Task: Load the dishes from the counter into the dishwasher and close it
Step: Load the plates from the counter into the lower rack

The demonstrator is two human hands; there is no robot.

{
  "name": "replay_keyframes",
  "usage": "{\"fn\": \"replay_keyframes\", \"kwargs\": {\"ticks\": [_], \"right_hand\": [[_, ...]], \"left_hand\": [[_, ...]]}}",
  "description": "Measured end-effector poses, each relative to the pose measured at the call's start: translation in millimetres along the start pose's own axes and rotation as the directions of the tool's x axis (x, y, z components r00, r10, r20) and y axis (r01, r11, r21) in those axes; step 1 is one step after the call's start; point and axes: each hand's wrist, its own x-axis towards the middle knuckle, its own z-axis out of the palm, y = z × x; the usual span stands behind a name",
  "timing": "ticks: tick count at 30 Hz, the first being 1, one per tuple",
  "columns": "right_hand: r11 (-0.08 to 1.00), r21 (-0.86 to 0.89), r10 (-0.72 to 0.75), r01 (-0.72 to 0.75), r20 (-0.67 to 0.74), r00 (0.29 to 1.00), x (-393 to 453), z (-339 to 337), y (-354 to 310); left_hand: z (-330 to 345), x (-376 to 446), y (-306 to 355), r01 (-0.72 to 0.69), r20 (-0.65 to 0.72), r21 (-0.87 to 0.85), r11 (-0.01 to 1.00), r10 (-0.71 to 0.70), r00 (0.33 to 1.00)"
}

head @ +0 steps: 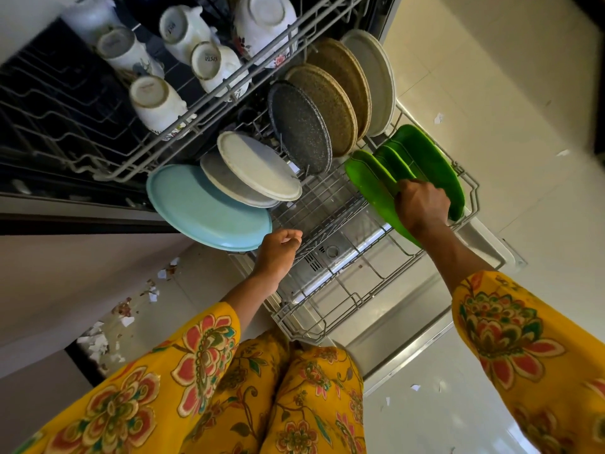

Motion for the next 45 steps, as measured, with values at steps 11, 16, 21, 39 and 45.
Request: {"fn": "replay_keyframes", "kwargs": {"ticks": [11,16,21,39,45], "right_hand": [[0.988,0.028,0.143,-0.152,0.199,0.969,0,39,-3],[0.982,0.05,0.162,-0.182,0.261,0.951,4,40,6],[0.977,0.131,0.121,-0.171,0.32,0.94,2,38,13],[0.936,0.35,-0.047,-0.047,0.255,0.966,-117,-52,-72],[0.929,0.362,-0.141,0.075,0.16,0.977,-158,-100,-118]], "left_hand": [[-8,4,-19,0.02,-0.023,0.018,1.0,-0.019,1.0],[-10,3,-19,0.019,-0.028,0.017,1.0,-0.019,0.999],[-5,-5,-5,0.002,-0.019,-0.025,1.0,-0.003,1.0],[-18,-98,48,-0.127,-0.057,-0.139,0.982,0.12,0.991],[-58,-161,64,-0.223,-0.184,-0.268,0.937,0.177,0.967]]}}
